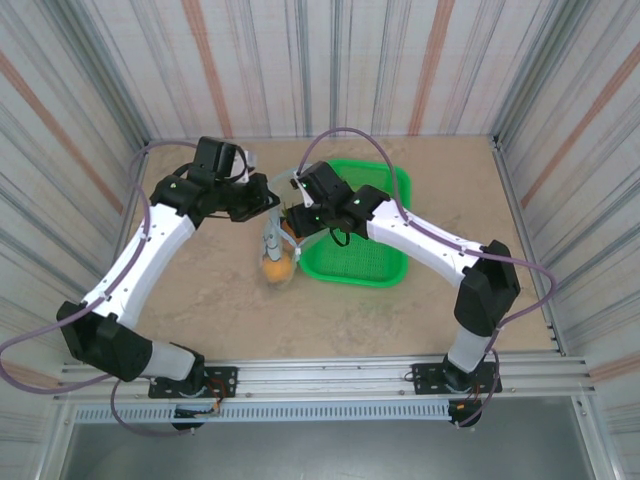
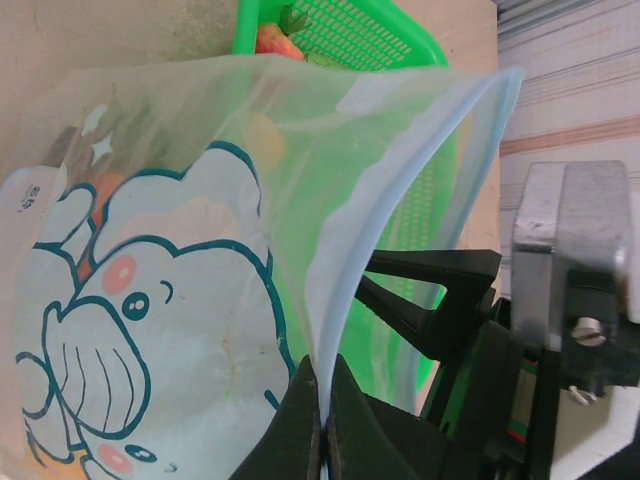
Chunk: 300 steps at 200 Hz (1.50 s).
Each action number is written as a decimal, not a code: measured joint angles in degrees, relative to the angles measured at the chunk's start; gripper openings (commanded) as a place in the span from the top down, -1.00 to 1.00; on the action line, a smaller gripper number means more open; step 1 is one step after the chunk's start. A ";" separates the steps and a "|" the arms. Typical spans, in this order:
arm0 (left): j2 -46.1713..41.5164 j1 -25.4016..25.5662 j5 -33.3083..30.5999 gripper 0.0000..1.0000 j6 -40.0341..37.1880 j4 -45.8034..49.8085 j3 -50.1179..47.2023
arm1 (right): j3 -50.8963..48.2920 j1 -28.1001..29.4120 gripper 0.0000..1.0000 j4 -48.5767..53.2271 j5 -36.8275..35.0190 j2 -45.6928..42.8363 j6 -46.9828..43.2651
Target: Place the food in the zip-top bag and seal the zipper
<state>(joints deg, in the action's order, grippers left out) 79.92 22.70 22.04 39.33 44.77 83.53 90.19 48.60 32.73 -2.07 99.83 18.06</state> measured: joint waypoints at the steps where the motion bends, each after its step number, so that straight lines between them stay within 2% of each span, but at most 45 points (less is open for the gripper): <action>1: 0.00 -0.02 -0.02 1.00 -0.04 0.00 0.00 | 0.00 0.02 -0.43 0.02 0.00 0.00 0.00; 107: -0.33 -0.15 -0.85 1.00 -0.09 0.44 0.00 | 2.91 0.20 -0.37 1.07 1.27 -1.66 0.76; 162: -1.86 -0.15 -1.18 1.00 -0.09 0.68 -0.96 | 4.57 -0.79 -0.38 1.20 -0.72 -9.77 0.37; 190: -2.54 -0.15 -1.25 1.00 -0.07 0.83 -1.57 | 2.25 -3.69 -0.37 0.07 -1.20 -14.71 1.18; 222: -2.54 -0.13 -1.25 1.00 -0.07 0.81 -1.79 | -6.43 -11.30 -0.36 -1.33 -1.33 -18.25 5.81; 255: -2.58 -0.09 -1.25 1.00 -0.07 0.79 -2.03 | -12.41 -18.21 -0.40 -0.48 -0.76 -14.69 9.62; 300: -3.98 -0.02 -1.22 1.00 -0.07 0.72 -4.22 | -10.49 -20.13 -0.50 -0.37 4.24 -3.37 10.49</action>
<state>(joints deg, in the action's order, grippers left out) 75.94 22.68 20.82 39.27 45.50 79.31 79.70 28.47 32.36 2.17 96.47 28.56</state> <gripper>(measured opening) 0.050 0.736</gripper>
